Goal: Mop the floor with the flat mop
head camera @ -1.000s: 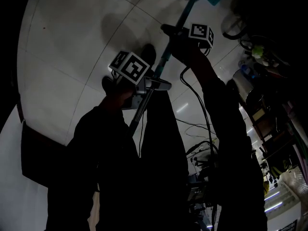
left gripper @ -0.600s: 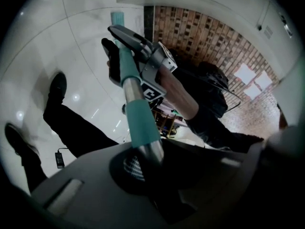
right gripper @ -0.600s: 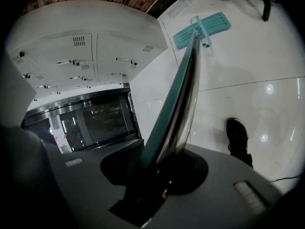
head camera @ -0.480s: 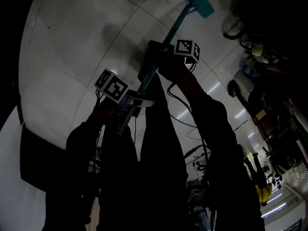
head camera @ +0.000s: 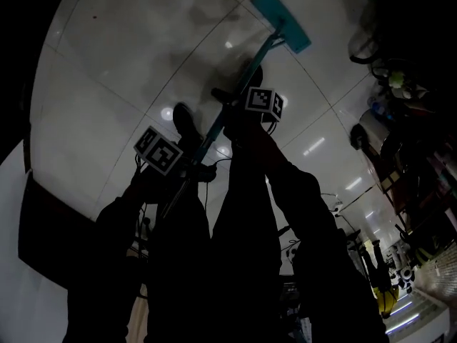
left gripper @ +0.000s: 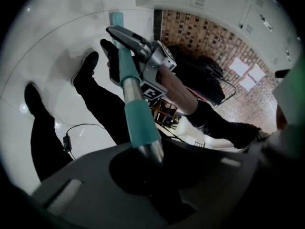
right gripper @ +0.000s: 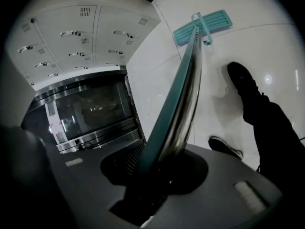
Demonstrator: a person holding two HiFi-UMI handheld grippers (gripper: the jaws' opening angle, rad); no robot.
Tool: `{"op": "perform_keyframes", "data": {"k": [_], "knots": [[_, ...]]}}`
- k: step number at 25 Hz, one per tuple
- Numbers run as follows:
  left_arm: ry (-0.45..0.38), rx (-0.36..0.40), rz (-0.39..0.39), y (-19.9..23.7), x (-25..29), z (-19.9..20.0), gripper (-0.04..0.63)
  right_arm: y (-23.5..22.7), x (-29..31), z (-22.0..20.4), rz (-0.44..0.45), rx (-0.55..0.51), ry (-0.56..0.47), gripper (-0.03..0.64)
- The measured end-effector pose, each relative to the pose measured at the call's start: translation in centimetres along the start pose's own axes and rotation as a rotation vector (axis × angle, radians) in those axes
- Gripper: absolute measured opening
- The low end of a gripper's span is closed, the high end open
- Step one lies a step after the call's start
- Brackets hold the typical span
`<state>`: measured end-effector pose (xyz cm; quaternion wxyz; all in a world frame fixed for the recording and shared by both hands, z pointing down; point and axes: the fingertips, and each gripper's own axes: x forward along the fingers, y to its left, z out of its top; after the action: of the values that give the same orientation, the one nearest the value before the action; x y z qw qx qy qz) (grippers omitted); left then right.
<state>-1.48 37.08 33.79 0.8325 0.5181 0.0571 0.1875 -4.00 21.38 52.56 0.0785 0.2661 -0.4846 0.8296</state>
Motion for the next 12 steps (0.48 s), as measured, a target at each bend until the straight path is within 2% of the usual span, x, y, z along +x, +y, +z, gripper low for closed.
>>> {"op": "perform_keyframes", "data": {"k": [4, 7, 12], "knots": [[-0.003, -0.003, -0.014, 2.5, -1.8, -4.6, 0.067, -0.8, 2.9, -4.8, -0.003, -0.028, 0.008, 0.146], [-0.013, -0.027, -0.032, 3.9, -3.0, -7.2, 0.069, -1.3, 4.6, -8.1, -0.005, 0.017, 0.005, 0.144], [-0.006, -0.034, -0.043, 6.1, -5.2, -11.4, 0.069, -1.6, 7.4, -12.6, -0.014, 0.021, 0.002, 0.144]]}}
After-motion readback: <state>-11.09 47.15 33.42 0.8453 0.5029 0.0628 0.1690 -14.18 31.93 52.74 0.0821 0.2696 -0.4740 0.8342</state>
